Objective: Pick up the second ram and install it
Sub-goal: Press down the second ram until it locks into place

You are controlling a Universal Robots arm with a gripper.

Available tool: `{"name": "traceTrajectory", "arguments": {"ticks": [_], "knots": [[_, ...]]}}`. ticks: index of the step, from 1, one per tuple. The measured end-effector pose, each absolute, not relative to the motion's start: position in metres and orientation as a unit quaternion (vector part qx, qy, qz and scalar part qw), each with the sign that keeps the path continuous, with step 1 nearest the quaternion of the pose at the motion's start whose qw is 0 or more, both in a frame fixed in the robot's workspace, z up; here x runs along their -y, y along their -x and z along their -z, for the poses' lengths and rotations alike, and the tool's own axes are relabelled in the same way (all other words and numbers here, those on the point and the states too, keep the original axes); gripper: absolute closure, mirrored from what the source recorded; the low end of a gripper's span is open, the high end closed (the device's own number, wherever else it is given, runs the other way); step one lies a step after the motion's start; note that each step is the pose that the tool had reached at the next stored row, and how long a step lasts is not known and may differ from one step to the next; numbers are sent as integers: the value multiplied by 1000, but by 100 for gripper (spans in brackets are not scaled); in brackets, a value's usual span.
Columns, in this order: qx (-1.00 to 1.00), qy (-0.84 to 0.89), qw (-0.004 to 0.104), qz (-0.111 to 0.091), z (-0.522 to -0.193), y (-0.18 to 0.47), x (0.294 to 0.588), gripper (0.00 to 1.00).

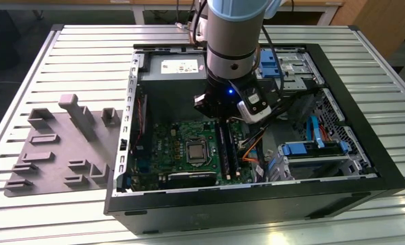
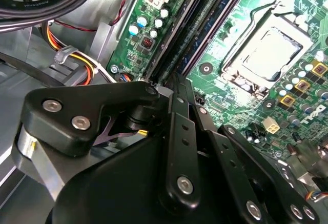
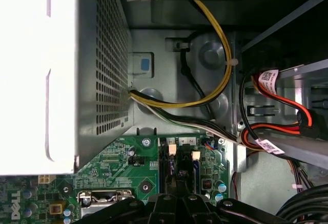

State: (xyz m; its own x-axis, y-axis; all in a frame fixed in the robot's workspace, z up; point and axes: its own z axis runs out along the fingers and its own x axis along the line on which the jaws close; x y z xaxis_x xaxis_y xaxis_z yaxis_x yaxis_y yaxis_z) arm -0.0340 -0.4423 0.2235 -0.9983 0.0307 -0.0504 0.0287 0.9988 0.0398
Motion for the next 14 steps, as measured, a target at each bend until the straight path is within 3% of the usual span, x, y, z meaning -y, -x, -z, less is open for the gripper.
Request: {"name": "traceTrajectory", "arguments": {"ticks": [14], "knots": [[-999, -15, 25, -19, -219, 34, 442, 89]]}}
